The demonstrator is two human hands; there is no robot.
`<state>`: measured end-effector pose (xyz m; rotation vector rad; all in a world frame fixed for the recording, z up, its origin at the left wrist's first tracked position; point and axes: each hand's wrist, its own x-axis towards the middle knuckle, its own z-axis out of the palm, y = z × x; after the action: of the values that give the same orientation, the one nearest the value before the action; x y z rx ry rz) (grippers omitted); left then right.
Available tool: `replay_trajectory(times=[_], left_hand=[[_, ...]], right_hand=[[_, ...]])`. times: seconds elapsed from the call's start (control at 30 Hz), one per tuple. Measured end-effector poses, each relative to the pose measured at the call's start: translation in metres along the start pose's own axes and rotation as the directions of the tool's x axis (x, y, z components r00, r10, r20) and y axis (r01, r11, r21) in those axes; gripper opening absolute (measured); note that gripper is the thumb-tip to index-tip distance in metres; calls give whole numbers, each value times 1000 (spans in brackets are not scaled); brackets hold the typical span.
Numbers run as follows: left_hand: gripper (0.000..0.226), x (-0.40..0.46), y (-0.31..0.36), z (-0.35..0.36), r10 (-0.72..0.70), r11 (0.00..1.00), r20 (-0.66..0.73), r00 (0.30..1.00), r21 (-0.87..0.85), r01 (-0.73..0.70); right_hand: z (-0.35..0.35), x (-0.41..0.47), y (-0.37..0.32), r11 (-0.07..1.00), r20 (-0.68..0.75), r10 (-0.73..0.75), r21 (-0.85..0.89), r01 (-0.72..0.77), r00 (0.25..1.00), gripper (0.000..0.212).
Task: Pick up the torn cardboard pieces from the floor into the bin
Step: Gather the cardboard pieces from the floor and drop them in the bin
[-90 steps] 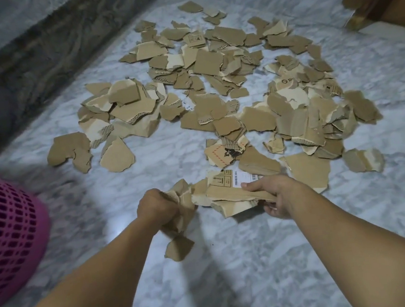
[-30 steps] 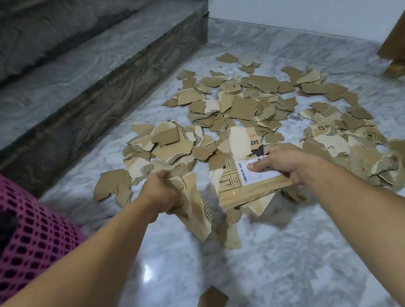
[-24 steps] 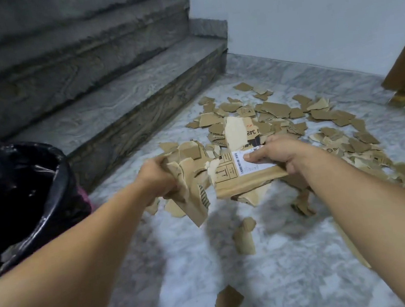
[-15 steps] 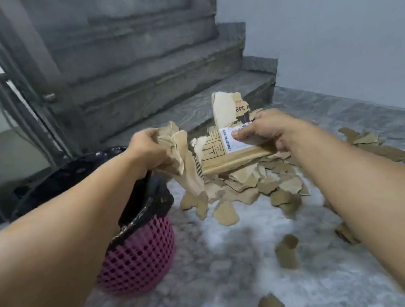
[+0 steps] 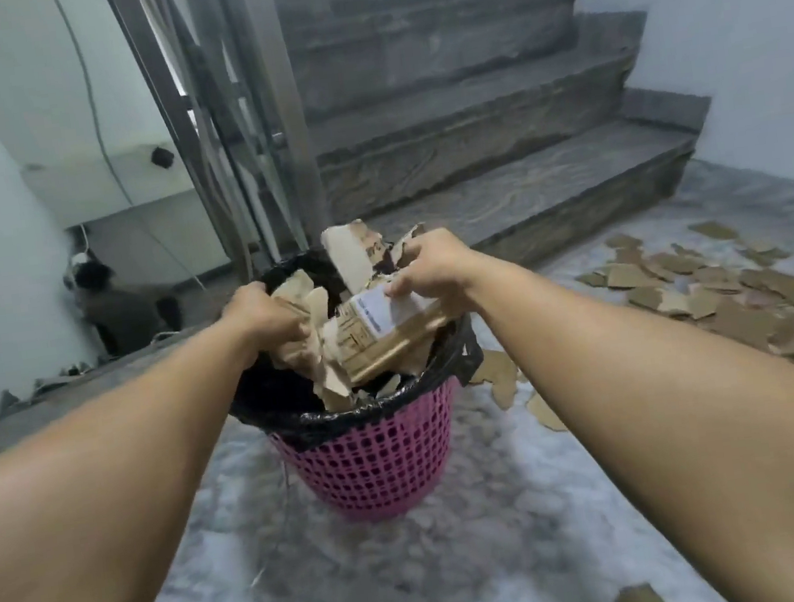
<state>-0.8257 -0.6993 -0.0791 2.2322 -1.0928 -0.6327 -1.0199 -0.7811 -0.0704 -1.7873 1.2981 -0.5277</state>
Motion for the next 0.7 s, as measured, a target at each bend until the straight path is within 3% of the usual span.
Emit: replay_trajectory(times=[0.07, 0.13, 0.17, 0.27, 0.37, 0.53, 0.63, 0.7], left_hand=[[74, 2, -8, 6, -21, 997, 19, 1000, 77, 20], [66, 2, -6, 10, -12, 995, 21, 1000, 96, 10], [62, 2, -3, 13, -1, 995, 21, 1000, 102, -1], [60, -2, 15, 22, 43, 992, 33, 999, 116, -47], [44, -18, 44, 42, 135, 982, 30, 990, 128, -138], [23, -53, 102, 92, 319, 946, -58, 946, 80, -314], [22, -76, 128, 140, 411, 897, 115, 904, 130, -424], [38, -91, 136, 176, 422, 855, 289, 859, 189, -483]], right_hand=[[9, -2, 9, 995, 49, -23, -93, 28, 999, 17], [5, 0, 20, 997, 1, 2, -75, -2, 1000, 17], [-1, -3, 26, 1000, -41, 27, -14, -28, 999, 8], [-25, -14, 39, 965, -94, 131, 240, -106, 987, 24], [-62, -38, 63, 941, -90, 186, 304, -151, 978, 19], [-115, -88, 129, 950, -74, 287, 147, -275, 955, 18], [-131, -118, 185, 935, -98, 355, 10, -356, 930, 23], [-137, -135, 224, 913, -108, 370, -142, -383, 923, 35]])
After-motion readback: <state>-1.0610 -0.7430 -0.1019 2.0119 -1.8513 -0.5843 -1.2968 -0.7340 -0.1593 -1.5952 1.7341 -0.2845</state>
